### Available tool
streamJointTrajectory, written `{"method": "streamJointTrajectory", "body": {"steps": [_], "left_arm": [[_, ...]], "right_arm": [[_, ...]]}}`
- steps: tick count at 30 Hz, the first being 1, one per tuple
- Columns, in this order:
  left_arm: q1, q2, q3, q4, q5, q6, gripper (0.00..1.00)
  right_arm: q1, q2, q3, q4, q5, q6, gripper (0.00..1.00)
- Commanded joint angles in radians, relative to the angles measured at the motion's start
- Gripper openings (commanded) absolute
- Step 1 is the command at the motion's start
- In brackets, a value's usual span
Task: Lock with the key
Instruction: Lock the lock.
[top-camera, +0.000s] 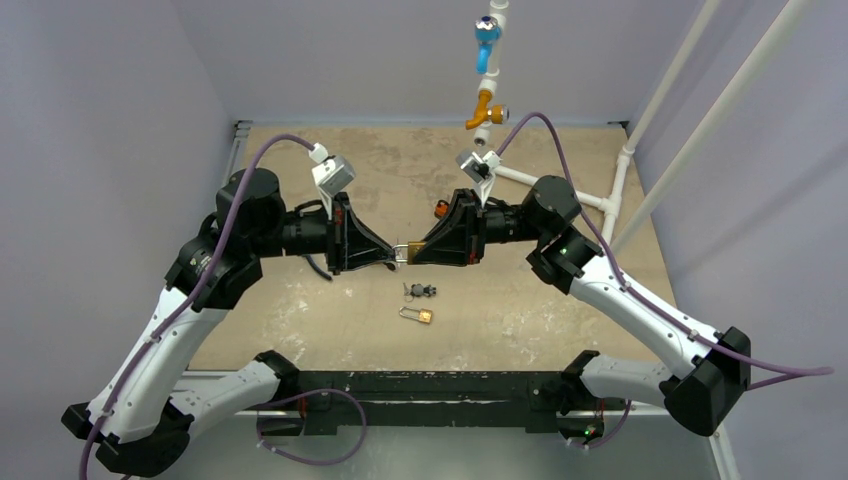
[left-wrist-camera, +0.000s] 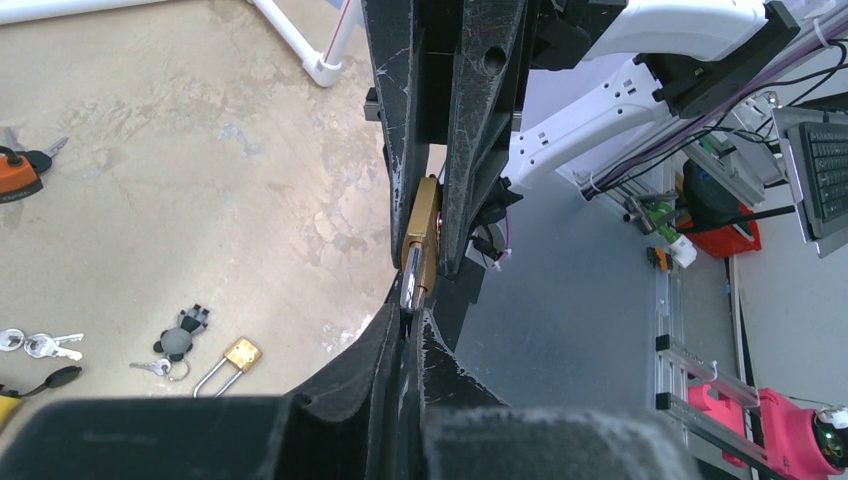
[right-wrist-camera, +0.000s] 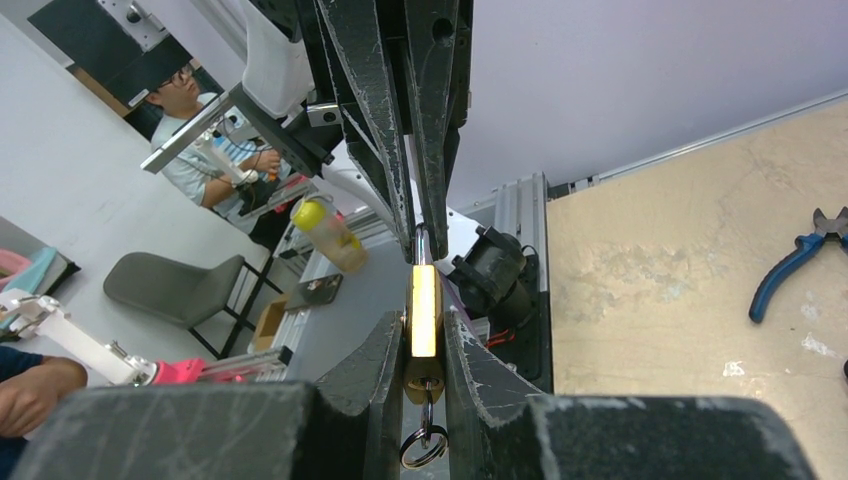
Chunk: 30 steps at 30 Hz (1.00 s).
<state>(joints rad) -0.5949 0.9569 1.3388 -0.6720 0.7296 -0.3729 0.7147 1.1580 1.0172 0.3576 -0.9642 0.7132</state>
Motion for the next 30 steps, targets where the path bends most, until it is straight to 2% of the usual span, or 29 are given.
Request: {"method": "streamJointTrajectory", "body": {"steps": [1,16,30], "left_arm": [[-0.045,0.041,-0.007,0.106,0.046,0.001,0.00],[-0.080,0.059,-0.010,0.129,0.038,-0.015,0.00],[-0.084,0.079,0.015,0.105,-0.065,-0.049,0.00]], "right_arm": [[0.047,0.014,0.067,0.040,0.075,-0.023,0.00],[0.073,0.035,0.084,0.029,0.087,-0.037,0.00],[0.102,0.029,0.105,-0.051,0.169,-0.089,0.00]]}}
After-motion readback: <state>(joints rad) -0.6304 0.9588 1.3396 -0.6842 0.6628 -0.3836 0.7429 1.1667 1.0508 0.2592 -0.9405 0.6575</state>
